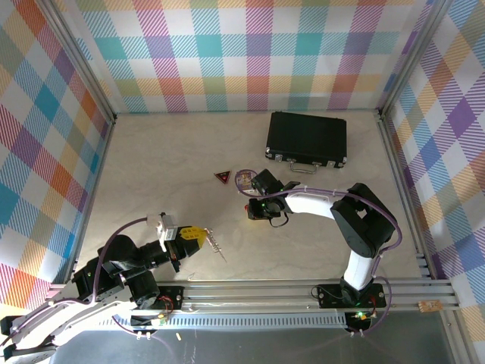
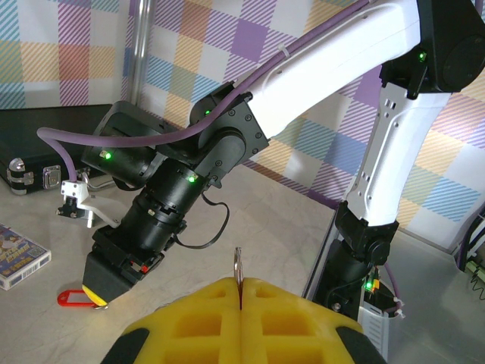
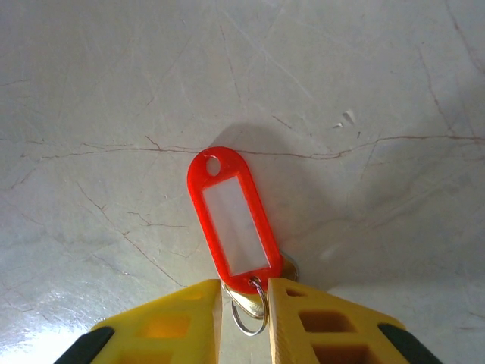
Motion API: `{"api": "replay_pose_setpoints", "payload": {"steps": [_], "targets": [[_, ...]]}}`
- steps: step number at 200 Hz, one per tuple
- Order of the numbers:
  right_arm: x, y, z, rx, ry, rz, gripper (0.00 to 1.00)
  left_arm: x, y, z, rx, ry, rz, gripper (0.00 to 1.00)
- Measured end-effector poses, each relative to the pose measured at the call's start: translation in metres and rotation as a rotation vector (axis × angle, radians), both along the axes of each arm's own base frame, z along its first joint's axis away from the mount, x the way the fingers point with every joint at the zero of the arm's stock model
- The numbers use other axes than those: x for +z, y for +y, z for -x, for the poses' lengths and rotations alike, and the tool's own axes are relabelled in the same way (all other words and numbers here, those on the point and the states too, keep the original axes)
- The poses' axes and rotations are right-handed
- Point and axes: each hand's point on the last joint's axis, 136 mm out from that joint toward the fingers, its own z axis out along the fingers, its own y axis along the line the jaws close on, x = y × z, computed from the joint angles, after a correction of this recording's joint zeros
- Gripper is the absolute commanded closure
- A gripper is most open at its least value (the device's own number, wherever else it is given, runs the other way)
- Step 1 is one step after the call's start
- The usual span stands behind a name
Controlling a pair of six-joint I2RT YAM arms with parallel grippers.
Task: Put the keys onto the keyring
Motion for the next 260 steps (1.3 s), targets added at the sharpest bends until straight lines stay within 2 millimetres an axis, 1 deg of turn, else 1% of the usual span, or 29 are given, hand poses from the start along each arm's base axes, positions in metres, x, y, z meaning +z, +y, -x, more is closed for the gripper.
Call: {"api": "replay_pose_setpoints", "payload": {"steps": [36, 59, 95, 152, 203, 228, 260], "targets": [[-0.0012, -0.0001, 0.0003, 0.0, 0.002, 0.002, 0.78, 0.0001, 0.0001, 0.0, 0.0, 0.0, 0.0, 1.0], [-0.0013, 0.0001, 0.0003, 0.001, 0.002, 0.002, 0.83, 0.0001, 0.0001, 0.0, 0.0, 0.0, 0.0, 1.0], [-0.0023, 0.0003, 0.0008, 0.0, 0.005, 0.003, 0.84, 0.0001, 0.0001, 0.0, 0.0, -0.001, 0.0, 1.0], [-0.0017, 0.002, 0.0019, 0.005, 0.004, 0.002, 0.82, 0.0001, 0.0001, 0.0, 0.0, 0.0, 0.0, 1.0], [-0.0017, 0.0034, 0.0035, 0.01, 0.004, 0.002, 0.84, 0.0002, 0.0001, 0.0, 0.0, 0.0, 0.001, 1.0], [-0.0017, 0.0034, 0.0035, 0.01, 0.004, 0.002, 0.86, 0.0006, 0.0005, 0.0002, 0.0, -0.002, 0.003, 1.0], [-0.0017, 0.0035, 0.0034, 0.013, 0.003, 0.003, 0.92, 0.0004, 0.0004, 0.0002, 0.0, -0.001, 0.002, 1.0]]}}
